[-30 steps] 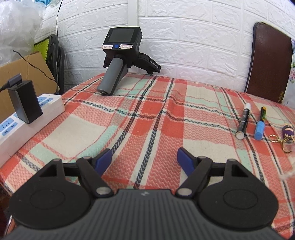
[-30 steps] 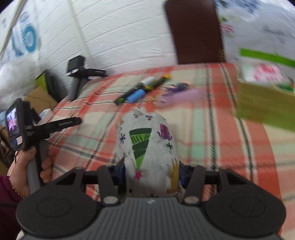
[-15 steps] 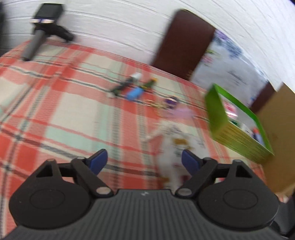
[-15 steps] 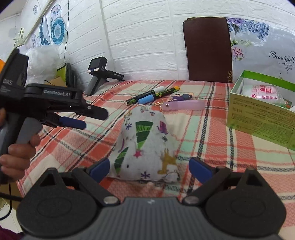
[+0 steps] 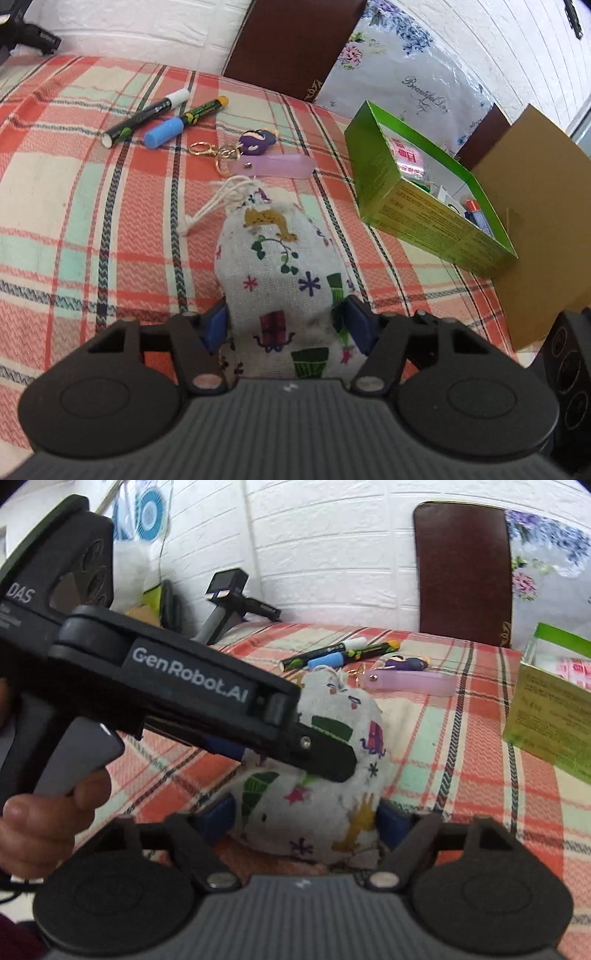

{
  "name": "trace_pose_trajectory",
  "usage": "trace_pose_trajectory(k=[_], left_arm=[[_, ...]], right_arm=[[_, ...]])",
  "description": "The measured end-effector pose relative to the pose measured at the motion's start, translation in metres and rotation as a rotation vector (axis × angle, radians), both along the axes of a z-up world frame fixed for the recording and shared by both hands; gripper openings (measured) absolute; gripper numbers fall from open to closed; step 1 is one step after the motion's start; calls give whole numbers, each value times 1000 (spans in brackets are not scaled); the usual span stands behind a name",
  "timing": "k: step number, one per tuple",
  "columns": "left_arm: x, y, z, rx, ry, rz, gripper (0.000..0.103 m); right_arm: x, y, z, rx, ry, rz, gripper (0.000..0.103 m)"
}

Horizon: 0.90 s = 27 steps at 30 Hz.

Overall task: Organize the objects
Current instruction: 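Carry the floral pouch into the green-rimmed box with both grippers and open them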

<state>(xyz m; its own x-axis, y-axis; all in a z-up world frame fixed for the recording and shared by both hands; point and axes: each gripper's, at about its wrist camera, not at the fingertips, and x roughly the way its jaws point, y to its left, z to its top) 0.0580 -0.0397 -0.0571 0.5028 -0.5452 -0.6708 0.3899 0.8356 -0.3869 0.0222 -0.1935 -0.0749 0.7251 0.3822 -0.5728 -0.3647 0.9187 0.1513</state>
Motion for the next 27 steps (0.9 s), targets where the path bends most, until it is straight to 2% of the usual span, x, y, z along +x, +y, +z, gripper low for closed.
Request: trace_pose_trajectory(k=[2,4,5,9,14,18,22,25,26,27], left_arm=[[-1,-4,6,-1,-5,-7,55],[-3,-14,17,6,-32,-36,53],[-4,-20,25,8,-54,-53,53],[3,-54,59,-14,-158,-134,53],[29,-124,86,-27,-254,-258,53],[48,-182,90,-34,-296,-354,53],[70,-232,86,-45,-279,-419,53],[80,-257,80,-25,-266,-419,56],[83,-265,77,7,-272,-399,57],[84,-272,73,62,-290,-367,57]], right_arm=[[-4,-5,1,26,-14,-17,64],[-8,-12,6,56,-20,-41,53],[-10,-14,10,72,-33,-56,51],[-18,-34,35,53,-163,-151,51],[-9,-85,60,33,-274,-303,51],[3,-129,67,24,-307,-446,51],[18,-170,62,20,-301,-550,51],[33,-196,58,11,-268,-619,54],[40,-203,56,-11,-246,-658,60],[48,-207,52,-66,-225,-714,76]])
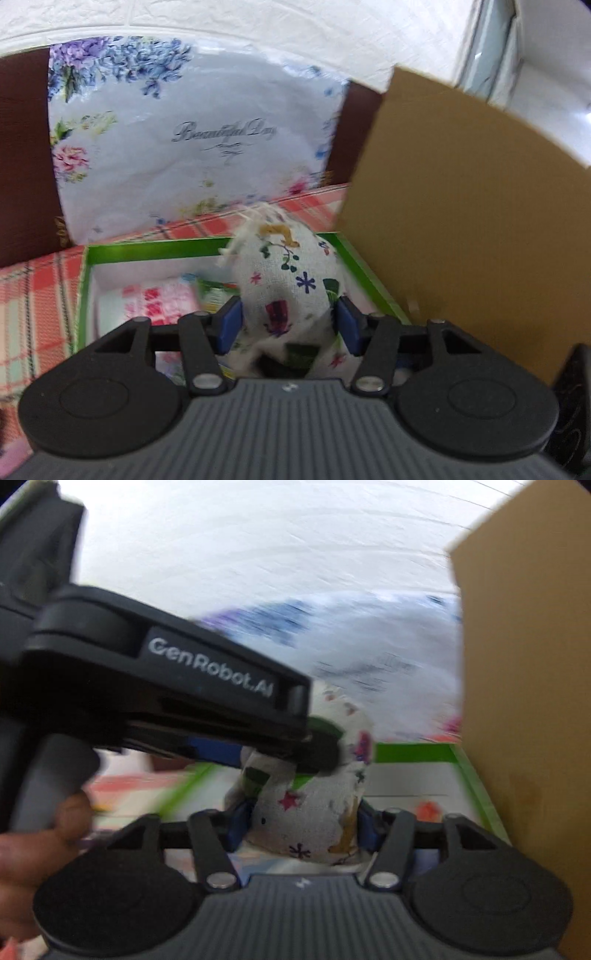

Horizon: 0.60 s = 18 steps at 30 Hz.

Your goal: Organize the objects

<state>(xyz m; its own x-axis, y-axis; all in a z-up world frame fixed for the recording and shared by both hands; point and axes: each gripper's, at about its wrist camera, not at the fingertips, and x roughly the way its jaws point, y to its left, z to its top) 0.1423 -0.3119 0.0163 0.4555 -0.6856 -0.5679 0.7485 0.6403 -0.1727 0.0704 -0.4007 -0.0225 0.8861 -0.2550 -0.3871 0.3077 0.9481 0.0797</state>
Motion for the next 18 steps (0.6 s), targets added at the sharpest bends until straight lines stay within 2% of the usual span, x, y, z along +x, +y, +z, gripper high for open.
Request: trace_pose_trajectory(k=[1,3,5,7,14,18], left_arm=[[-1,-5,-3,53,-35,44,57],[-6,-6,-6,139,-100,114,58],[-13,2,-7,183,-148,151,64],[-19,13,-6,203,-172,185,65],[-37,35,-7,270,-169,246,65],[-50,51,-7,273,-157,268,65]], right_arm=[[5,-2,-3,-46,21,-60,85],[2,-8,-7,-70,10,-113,84],[-10,-10,-8,-21,-30,-99,84],[-20,-5,-9,-10,-47,-100,85],[-58,15,-6,52,-60,-97,86],[-62,19,3,47,-53,-101,86]])
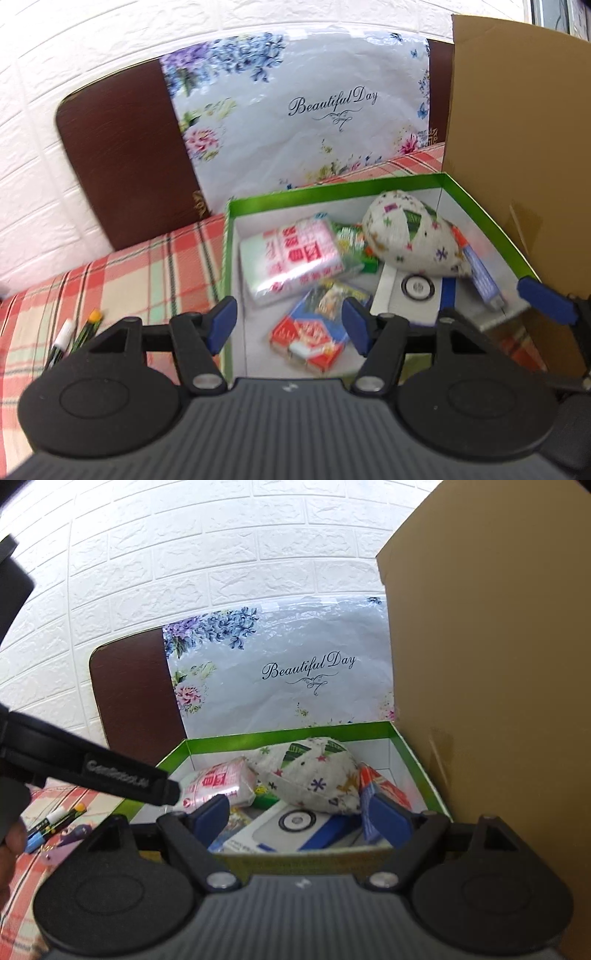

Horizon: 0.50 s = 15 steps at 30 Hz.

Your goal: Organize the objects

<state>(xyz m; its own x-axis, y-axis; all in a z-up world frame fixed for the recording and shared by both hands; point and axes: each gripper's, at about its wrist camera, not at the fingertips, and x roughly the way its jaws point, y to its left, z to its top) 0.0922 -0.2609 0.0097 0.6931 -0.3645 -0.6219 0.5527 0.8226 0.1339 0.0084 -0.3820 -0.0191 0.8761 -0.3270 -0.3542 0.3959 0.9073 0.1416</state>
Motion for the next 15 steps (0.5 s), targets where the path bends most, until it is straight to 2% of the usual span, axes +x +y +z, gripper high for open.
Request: trace_pose_trajectory(k=[9,15], left_arm=[[-33,40,2,-4,14,31,66],[-44,68,0,-5,22,70,67]], right_arm=[[-23,13,9,48,-10,31,86],[-27,34,16,41,-15,82,86]])
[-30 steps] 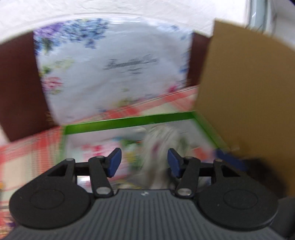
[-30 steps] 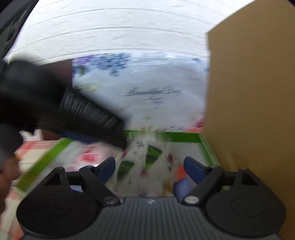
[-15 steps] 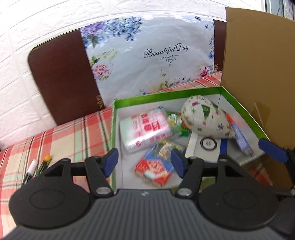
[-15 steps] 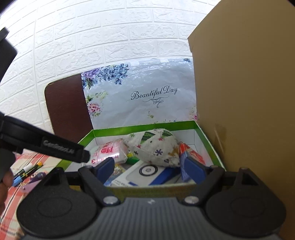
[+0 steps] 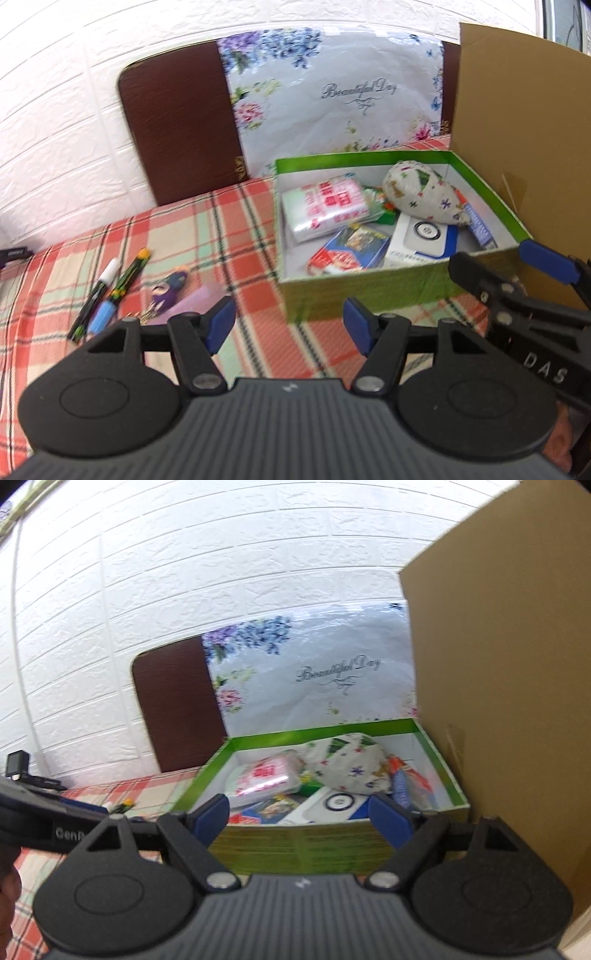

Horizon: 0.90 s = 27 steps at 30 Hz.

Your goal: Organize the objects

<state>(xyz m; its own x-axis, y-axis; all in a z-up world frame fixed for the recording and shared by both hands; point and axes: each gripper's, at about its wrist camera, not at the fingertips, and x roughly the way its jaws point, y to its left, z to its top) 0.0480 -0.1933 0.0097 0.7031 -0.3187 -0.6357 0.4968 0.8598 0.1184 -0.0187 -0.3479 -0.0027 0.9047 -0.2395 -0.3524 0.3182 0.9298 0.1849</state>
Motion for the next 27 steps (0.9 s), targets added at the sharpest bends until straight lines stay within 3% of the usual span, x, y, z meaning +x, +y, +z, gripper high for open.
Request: trace_pose_trajectory(k=[11,27], left_arm=[[1,46,-3,-21,3,84,70],[4,79,-11,-39,10,130,71]], right_arm=[[4,40,10,-40,8,80,86],[9,75,8,-74,51,141,86]])
